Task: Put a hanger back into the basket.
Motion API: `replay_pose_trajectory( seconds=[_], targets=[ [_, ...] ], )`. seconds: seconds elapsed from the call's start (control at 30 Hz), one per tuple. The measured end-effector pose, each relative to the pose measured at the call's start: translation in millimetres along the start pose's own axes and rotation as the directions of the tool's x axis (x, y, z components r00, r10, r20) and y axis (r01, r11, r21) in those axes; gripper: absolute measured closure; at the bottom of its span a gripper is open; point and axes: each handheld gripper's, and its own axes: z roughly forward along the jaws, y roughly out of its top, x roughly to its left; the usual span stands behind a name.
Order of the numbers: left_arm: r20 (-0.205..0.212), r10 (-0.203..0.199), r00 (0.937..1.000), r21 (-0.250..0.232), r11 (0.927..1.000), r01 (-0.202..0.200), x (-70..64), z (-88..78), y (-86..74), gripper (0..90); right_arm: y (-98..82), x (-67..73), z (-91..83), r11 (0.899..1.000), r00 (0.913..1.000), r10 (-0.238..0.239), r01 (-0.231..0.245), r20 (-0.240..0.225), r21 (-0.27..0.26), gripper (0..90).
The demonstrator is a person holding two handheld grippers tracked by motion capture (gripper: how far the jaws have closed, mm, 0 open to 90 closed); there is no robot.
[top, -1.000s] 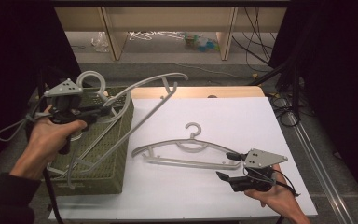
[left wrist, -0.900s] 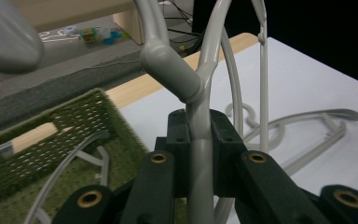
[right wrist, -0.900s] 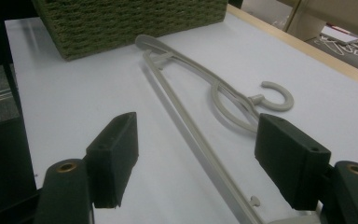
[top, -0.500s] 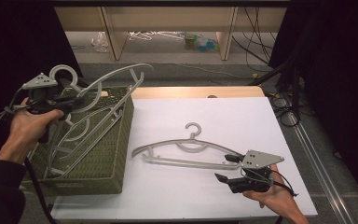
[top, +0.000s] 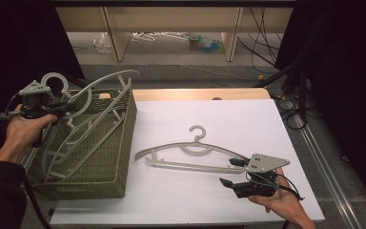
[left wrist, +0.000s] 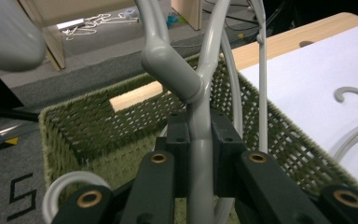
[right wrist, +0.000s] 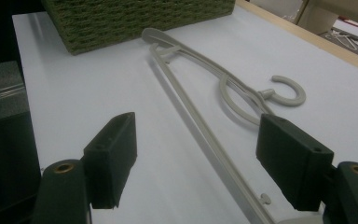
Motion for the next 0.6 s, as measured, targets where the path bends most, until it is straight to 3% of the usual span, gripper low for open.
replay_pose_trajectory(
  seconds=[0.23,0.37,0.4,0.43,0.47,0.5,0.6],
  targets=[
    [-0.014,-0.008,0.9999,0.034,0.9994,0.008,8.8,2.9,-15.0,80.1,1.0,-0.5,-1.3,1.000,0.9999,-0.001,0.001,-0.010,0.005,29.2],
    [-0.027,0.027,0.9993,0.100,0.9947,-0.024,15.7,5.2,-21.8,80.1,1.5,-0.2,-1.5,1.000,0.9999,-0.002,0.002,-0.013,0.001,29.0],
    [-0.034,0.011,0.9993,0.100,0.9950,-0.008,17.1,6.5,-24.0,80.1,1.4,-0.4,-1.6,1.000,0.9999,-0.002,0.002,-0.012,0.002,29.0],
    [-0.036,0.023,0.9991,0.118,0.9928,-0.018,20.7,6.3,-25.8,80.1,1.3,-0.7,-1.5,1.000,0.9999,-0.002,0.002,-0.011,0.002,29.0],
    [-0.040,-0.006,0.9992,0.093,0.9956,0.010,20.8,9.4,-28.8,80.1,1.0,-1.1,-1.3,1.000,1.0000,-0.002,0.002,-0.007,0.003,29.0],
    [-0.037,0.021,0.9991,0.134,0.9909,-0.016,23.6,8.3,-30.2,80.1,0.7,-1.0,-0.5,1.000,1.0000,0.000,0.000,-0.006,-0.002,29.0],
    [-0.035,0.027,0.9990,0.156,0.9875,-0.021,23.1,12.2,-36.1,80.1,0.7,-0.3,0.0,1.000,1.0000,0.001,-0.001,-0.001,-0.004,29.0]
  ],
)
